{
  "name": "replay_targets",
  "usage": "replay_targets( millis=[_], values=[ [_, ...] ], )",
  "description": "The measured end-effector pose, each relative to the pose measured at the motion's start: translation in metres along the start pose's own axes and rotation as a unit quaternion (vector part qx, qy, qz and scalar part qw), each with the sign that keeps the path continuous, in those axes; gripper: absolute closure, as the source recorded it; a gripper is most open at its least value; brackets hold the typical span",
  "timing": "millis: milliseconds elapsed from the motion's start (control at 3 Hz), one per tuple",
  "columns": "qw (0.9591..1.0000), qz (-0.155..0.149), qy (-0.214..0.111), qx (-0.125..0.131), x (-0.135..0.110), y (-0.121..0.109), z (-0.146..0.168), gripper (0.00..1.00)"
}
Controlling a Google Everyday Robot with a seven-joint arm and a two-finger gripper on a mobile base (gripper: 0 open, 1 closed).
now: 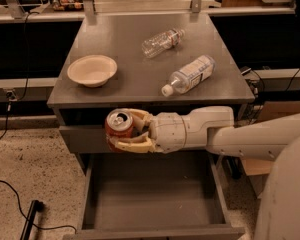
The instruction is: Pick coke can from middle drawer and place on counter
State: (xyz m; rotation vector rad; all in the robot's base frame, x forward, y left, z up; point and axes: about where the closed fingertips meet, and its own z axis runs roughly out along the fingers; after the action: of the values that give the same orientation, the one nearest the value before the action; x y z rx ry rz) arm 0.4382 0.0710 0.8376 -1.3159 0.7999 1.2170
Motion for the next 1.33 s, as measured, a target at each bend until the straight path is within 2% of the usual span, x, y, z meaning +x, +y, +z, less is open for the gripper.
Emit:
replay_targets(
  millis=[333, 667, 1000, 1333],
  values=[
    [0.9988, 0.027, -0.04, 0.007, -0.026, -0.003, -0.004, 1.0],
    [0.9974, 0.025, -0.067, 0.007, -0.077, -0.01, -0.012, 1.0],
    [0.9996, 0.016, -0.012, 0.02, -0.12, -0.022, -0.03, 1.0],
    [0.9949, 0.019, 0.082, 0.056, -0.141, -0.047, -0.065, 1.0]
  ],
)
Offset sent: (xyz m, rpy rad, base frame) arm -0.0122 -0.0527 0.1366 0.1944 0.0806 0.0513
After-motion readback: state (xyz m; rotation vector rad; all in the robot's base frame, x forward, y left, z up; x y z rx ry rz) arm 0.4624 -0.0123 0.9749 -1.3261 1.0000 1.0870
